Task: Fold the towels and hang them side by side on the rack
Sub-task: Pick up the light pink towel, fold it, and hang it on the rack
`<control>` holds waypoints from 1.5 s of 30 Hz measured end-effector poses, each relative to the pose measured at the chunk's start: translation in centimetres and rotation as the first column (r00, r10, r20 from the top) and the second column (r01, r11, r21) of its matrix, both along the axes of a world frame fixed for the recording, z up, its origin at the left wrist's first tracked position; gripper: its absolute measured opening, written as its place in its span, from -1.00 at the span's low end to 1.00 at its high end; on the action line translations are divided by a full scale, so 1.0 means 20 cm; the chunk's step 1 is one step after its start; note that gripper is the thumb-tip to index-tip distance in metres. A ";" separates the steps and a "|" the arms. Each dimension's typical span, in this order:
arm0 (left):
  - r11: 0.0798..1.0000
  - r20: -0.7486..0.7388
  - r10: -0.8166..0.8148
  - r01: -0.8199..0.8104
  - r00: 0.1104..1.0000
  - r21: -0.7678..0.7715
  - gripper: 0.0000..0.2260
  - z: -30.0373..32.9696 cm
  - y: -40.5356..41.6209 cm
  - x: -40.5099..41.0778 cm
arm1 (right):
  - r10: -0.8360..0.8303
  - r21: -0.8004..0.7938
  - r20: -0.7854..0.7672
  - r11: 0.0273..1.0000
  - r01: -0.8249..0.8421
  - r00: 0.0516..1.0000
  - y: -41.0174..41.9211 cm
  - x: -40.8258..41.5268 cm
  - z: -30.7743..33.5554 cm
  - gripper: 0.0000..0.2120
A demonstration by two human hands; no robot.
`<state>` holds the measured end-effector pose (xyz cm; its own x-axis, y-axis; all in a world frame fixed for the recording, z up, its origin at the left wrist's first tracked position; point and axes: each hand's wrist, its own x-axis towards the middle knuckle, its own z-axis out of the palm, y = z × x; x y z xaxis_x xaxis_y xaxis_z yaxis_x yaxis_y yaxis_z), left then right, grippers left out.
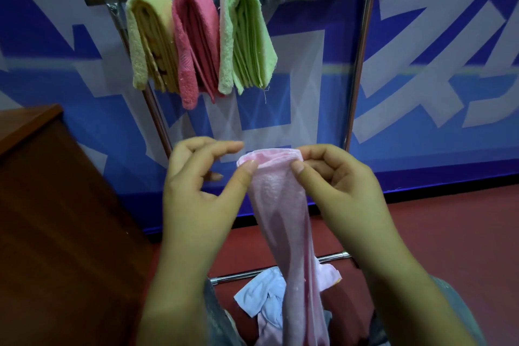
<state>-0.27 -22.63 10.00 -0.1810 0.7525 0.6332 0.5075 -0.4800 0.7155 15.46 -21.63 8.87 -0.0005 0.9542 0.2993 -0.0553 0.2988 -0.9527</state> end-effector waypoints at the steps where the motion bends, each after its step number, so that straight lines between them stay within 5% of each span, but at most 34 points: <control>1: 1.000 -0.090 -0.015 0.015 0.996 -0.006 -0.84 0.00 0.01 -0.03 | 0.011 0.000 -0.004 1.000 -0.011 1.000 0.00 0.00 0.00 -0.93; 5: 0.982 -0.289 -0.123 0.074 0.949 -0.173 -0.72 0.01 0.04 -0.08 | 0.068 0.016 -0.015 0.998 -0.068 0.998 0.00 0.02 0.02 -0.92; 9: 0.967 -0.332 -0.158 0.077 0.930 -0.244 -0.70 0.02 0.08 -0.10 | 0.130 -0.005 -0.045 0.991 -0.130 0.990 -0.01 0.05 0.02 -0.91; 14: 0.975 -0.312 -0.210 0.174 0.926 -0.142 -0.75 0.04 0.08 -0.10 | 0.108 0.002 -0.035 0.994 -0.108 0.994 0.01 0.07 0.01 -0.91; 21: 0.973 -0.087 -0.227 0.221 0.970 -0.070 -0.87 0.14 0.06 -0.05 | 0.088 0.179 -0.005 0.980 -0.086 0.996 0.02 0.07 0.11 -0.88; 31: 0.958 0.203 -0.272 0.285 0.941 -0.037 -0.70 0.11 0.09 -0.01 | 0.077 0.188 0.023 0.979 -0.080 0.997 0.06 0.08 0.08 -0.89; 33: 0.969 0.132 -0.227 0.237 0.965 -0.067 -0.77 0.14 0.09 -0.03 | 0.104 0.196 0.025 0.975 -0.107 0.994 0.07 0.08 0.09 -0.88; 35: 0.985 -0.100 -0.163 0.157 0.982 -0.068 -0.78 0.16 0.08 -0.05 | 0.136 0.189 0.021 0.972 -0.137 0.991 0.07 0.07 0.10 -0.88; 38: 0.989 -0.447 -0.147 0.132 0.883 -0.063 -0.65 0.20 0.07 -0.05 | 0.174 0.181 0.038 0.967 -0.178 0.984 0.08 0.06 0.08 -0.88; 45: 0.982 -0.544 -0.187 0.170 0.818 -0.082 -0.85 0.23 0.10 -0.01 | 0.216 0.191 -0.013 0.959 -0.210 0.976 0.07 0.03 0.05 -0.90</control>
